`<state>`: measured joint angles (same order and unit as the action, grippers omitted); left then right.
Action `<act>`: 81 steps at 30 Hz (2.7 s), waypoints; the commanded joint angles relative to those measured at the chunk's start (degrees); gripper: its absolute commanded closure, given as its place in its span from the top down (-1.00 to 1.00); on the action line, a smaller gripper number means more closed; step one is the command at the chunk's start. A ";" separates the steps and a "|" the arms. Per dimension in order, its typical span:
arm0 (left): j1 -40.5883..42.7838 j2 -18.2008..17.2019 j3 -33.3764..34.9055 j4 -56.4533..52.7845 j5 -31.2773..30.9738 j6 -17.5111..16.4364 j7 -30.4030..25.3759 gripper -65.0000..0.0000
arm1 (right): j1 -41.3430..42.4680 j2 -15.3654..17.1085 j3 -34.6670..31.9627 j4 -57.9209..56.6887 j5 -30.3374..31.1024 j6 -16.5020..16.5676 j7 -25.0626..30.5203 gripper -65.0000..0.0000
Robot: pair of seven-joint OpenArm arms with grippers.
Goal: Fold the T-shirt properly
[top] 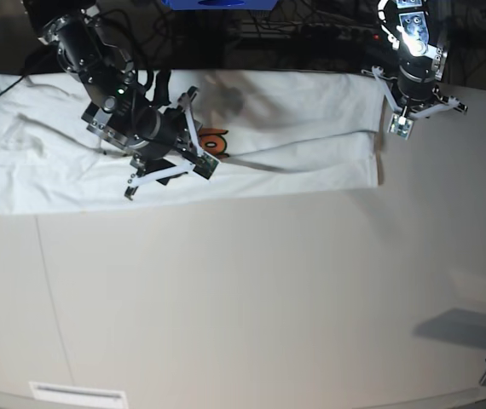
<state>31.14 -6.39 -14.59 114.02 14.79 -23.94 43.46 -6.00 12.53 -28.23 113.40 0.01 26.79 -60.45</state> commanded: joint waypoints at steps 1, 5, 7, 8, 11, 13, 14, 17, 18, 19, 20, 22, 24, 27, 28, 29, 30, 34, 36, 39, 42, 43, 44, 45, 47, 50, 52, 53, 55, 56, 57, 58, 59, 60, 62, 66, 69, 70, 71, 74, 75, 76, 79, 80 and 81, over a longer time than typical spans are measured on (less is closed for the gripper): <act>0.03 -0.51 -0.31 1.19 0.29 0.69 -0.87 -1.00 | 0.42 -0.53 -0.65 1.01 0.38 -0.46 0.36 -0.39; 0.03 -0.42 -0.31 1.19 0.29 0.69 -0.87 -1.00 | 0.59 -1.77 -1.79 0.84 0.38 -1.25 0.27 -0.39; 0.12 -0.42 -0.31 1.19 0.29 0.69 -0.87 -1.00 | 0.51 -1.94 -1.79 0.66 0.38 -2.04 0.27 -0.39; 0.21 -0.42 -0.31 1.19 0.29 0.69 -0.87 -1.00 | 0.51 -1.94 -1.79 0.57 0.38 -2.39 0.36 -0.39; 0.21 -0.42 -0.31 1.19 0.29 0.69 -0.87 -1.00 | 0.51 -1.94 -1.79 0.49 0.38 -5.03 1.24 -0.39; 0.29 -0.42 -0.31 1.19 0.29 0.69 -0.87 -1.00 | 0.51 -1.94 -1.79 -0.04 0.38 -7.05 2.64 -0.38; 0.29 -0.42 -0.31 1.19 0.29 0.69 -0.87 -1.00 | 0.51 -1.85 -1.79 -0.83 0.38 -7.66 3.08 -0.38; 0.21 -0.42 -0.31 1.19 0.29 0.69 -0.87 -1.00 | 0.51 -1.77 -1.79 -3.03 0.38 -8.63 3.26 -0.38; 0.21 -0.42 -0.31 1.19 0.29 0.69 -0.87 -1.00 | 0.51 -1.77 -1.79 -3.38 0.38 -8.98 3.26 -0.38; 0.21 -0.42 -0.31 1.19 0.29 0.60 -0.87 -1.00 | 0.51 -1.77 -1.79 -3.56 0.38 -9.34 3.35 -0.38; 0.12 -0.42 -0.31 1.19 0.29 0.60 -0.87 -1.00 | 0.51 -1.77 -1.79 -3.65 0.38 -9.60 3.96 -0.38; 0.12 -0.42 -0.31 1.19 0.29 0.60 -0.87 -1.00 | 0.42 -1.68 -1.79 -3.73 0.38 -9.69 4.93 -0.38; 0.12 -0.42 -0.31 1.19 0.29 0.60 -0.87 -1.00 | 0.42 -1.68 -1.79 -4.26 0.38 -9.69 5.19 -0.38; 0.21 -0.42 -0.31 1.10 0.29 0.60 -0.87 -1.00 | 0.77 -1.68 -1.79 -6.20 0.30 -9.69 5.28 -0.38; 0.21 -0.42 -0.31 1.10 0.29 0.60 -0.87 -1.00 | 1.03 -1.68 -1.79 -6.64 0.30 -9.69 5.28 -0.38; 0.21 -0.42 -0.31 1.10 0.29 0.60 -0.87 -1.00 | 1.21 -1.68 -1.79 -7.25 0.30 -9.69 5.28 -0.38; 0.21 -0.42 -0.31 1.10 0.29 0.60 -0.87 -1.00 | 1.30 -1.68 -1.79 -7.69 0.30 -9.69 5.28 -0.39; 0.21 -0.42 -0.31 1.10 0.29 0.60 -0.87 -1.00 | 1.82 -1.68 -1.79 -8.22 0.30 -9.69 5.28 -0.41; 0.21 -0.42 -0.31 1.02 0.29 0.60 -0.87 -1.00 | 1.91 -1.77 -1.79 -8.39 0.30 -9.69 5.28 -0.56; 0.12 -0.42 -0.31 1.02 0.29 0.60 -0.87 -1.00 | 1.91 -1.77 -1.79 -8.57 0.30 -9.69 5.28 -0.91; 0.03 -0.42 -0.31 1.02 0.29 0.60 -0.87 -1.00 | 1.74 -1.77 -1.79 -8.57 0.30 -9.69 5.10 -0.96; 0.03 -0.42 -0.31 1.02 0.29 0.60 -0.87 -1.00 | 1.65 -1.68 -1.79 -8.57 0.30 -9.60 4.93 -0.97; 0.03 -0.42 -0.31 1.02 0.29 0.60 -0.87 -1.00 | 1.56 -1.68 -1.79 -8.57 0.30 -9.60 4.84 -0.97; 0.03 -0.42 -0.31 1.02 0.29 0.60 -0.87 -1.00 | 1.47 -1.68 -1.79 -8.57 0.30 -9.60 4.75 -0.97; -0.06 -0.42 -0.31 1.02 0.29 0.60 -0.87 -1.00 | 0.77 -1.59 -1.79 -8.31 0.30 -9.60 3.79 -0.97; -0.06 -0.51 -0.31 1.02 0.29 0.60 -0.87 -1.00 | -0.37 -1.59 -1.62 -6.90 0.30 -9.60 2.12 -0.98; -0.06 -0.51 -0.31 1.02 0.29 0.60 -0.87 -1.00 | -1.25 -1.50 -1.53 -5.58 0.30 -9.60 1.32 -0.98; -0.06 -0.51 -0.31 1.10 0.29 0.60 -0.87 -1.00 | -1.43 -1.50 -1.44 -4.70 0.30 -9.60 0.80 -0.98; -0.15 -0.51 -0.31 1.10 0.29 0.60 -0.87 -1.00 | -1.69 -1.50 -1.44 -3.12 0.30 -9.60 -1.05 -0.98; -0.15 -0.51 -0.31 1.10 0.29 0.60 -0.87 -1.00 | -1.96 -1.50 -1.44 -2.33 0.30 -9.60 -1.49 -0.98; -0.23 -0.51 -0.31 1.10 0.20 0.60 -0.87 -1.00 | -2.13 -1.50 -1.35 -1.62 0.30 -9.60 -1.84 -0.98; -0.41 -0.51 -0.31 1.10 0.20 0.60 -0.87 -1.00 | -2.13 -1.50 -1.35 -1.36 0.30 -9.60 -1.84 -0.98; -0.67 -0.51 -0.31 1.10 0.20 0.60 -0.87 -1.00 | -2.22 -1.50 -1.35 -1.27 0.30 -9.60 -1.84 -0.98; -0.85 -0.51 -0.31 1.10 0.20 0.60 -0.87 -1.00 | -2.22 -1.50 -1.35 -1.27 0.30 -9.60 -1.84 -0.96; -0.94 -0.51 -0.31 1.10 0.20 0.60 -0.87 -1.00 | -2.75 -1.50 -1.27 -1.18 0.30 -9.69 -2.28 -0.95; -0.94 -0.51 -0.31 1.10 0.20 0.60 -0.87 -1.00 | -3.80 -1.68 -2.06 -0.31 0.30 -13.29 -3.42 -0.81; -0.94 -0.51 -0.31 1.10 0.20 0.60 -0.87 -1.00 | -3.63 -1.41 -5.84 0.57 0.30 -21.12 -3.42 -0.64; -0.94 -0.51 -0.31 1.10 0.20 0.60 -0.87 -1.00 | -3.01 -0.53 -8.30 0.57 0.30 -23.93 -3.42 -0.60; -0.94 -0.51 -0.31 1.10 0.20 0.60 -0.87 -1.00 | -2.40 0.34 -10.76 0.57 0.30 -26.13 -3.42 -0.58; -0.94 -0.51 -0.31 1.10 0.20 0.60 -0.87 -1.00 | 0.24 2.37 -19.11 0.49 0.30 -31.75 -3.77 -0.47; -0.94 -0.51 -0.31 1.10 0.20 0.60 -0.87 -1.00 | 0.86 2.63 -20.87 0.40 0.30 -33.86 -3.77 -0.38; -0.94 -0.51 -0.31 1.10 0.20 0.60 -0.87 -1.00 | 1.21 2.72 -21.93 0.40 0.30 -35.36 -3.77 -0.29; -0.85 -0.51 -0.31 1.10 0.20 0.60 -0.87 -1.00 | 2.18 2.98 -23.42 0.31 0.30 -39.40 -3.77 0.09; -0.76 -0.51 -0.31 1.10 0.20 0.60 -0.87 -1.00 | 2.62 3.07 -23.60 0.31 0.30 -40.54 -3.86 0.15; -0.76 -0.51 -0.31 1.10 0.20 0.60 -0.87 -1.00 | 3.14 3.16 -24.04 0.22 0.30 -42.21 -3.86 0.17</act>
<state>30.04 -6.37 -14.63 114.02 14.79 -24.01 43.46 -3.55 15.75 -52.23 112.77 1.04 -15.31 -65.25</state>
